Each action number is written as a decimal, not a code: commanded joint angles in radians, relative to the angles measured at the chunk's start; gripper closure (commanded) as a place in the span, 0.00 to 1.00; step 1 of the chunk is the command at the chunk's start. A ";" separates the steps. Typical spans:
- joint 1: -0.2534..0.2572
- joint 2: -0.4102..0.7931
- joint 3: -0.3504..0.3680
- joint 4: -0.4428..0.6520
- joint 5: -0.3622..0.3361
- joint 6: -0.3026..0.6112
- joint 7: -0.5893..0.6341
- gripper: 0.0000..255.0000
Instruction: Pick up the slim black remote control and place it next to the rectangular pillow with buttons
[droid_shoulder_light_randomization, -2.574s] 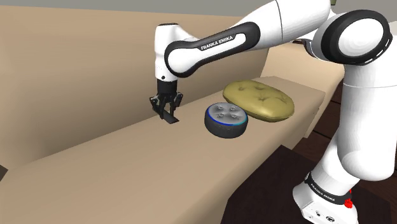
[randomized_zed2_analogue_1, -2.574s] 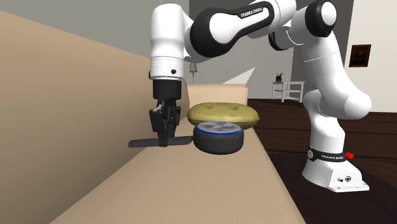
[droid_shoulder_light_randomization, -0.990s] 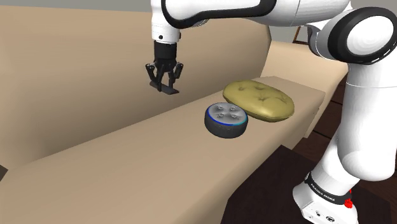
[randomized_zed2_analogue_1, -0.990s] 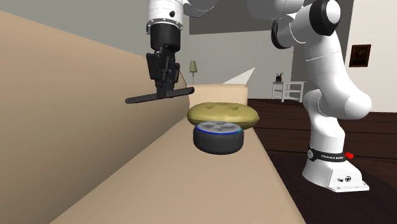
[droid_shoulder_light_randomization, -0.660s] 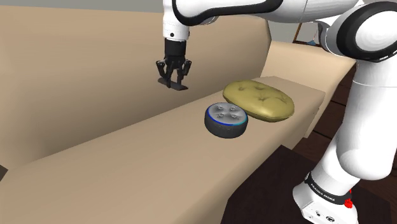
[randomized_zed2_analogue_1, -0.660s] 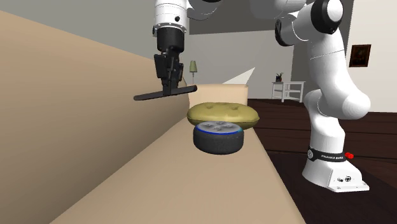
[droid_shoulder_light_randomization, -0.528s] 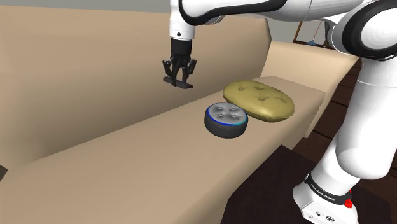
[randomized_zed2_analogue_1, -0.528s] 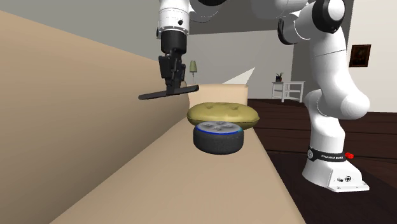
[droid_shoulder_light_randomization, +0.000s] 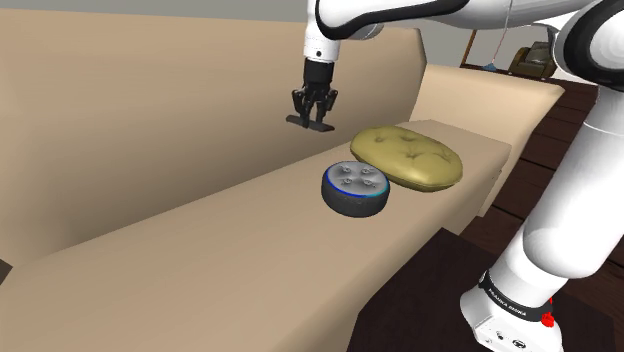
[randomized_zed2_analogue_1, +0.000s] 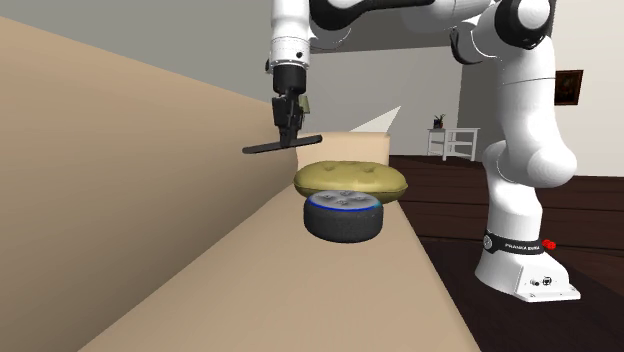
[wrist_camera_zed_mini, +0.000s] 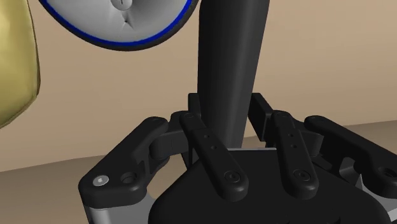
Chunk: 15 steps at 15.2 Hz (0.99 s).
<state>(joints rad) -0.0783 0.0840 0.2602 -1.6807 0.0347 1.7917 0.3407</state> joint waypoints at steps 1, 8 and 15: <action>-0.027 -0.017 -0.021 -0.014 0.007 -0.004 -0.051 1.00; -0.114 -0.055 -0.099 -0.058 0.023 -0.007 -0.219 1.00; -0.198 -0.045 -0.177 -0.043 0.026 -0.022 -0.381 1.00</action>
<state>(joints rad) -0.2629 0.0298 0.0955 -1.7369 0.0611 1.7754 -0.0126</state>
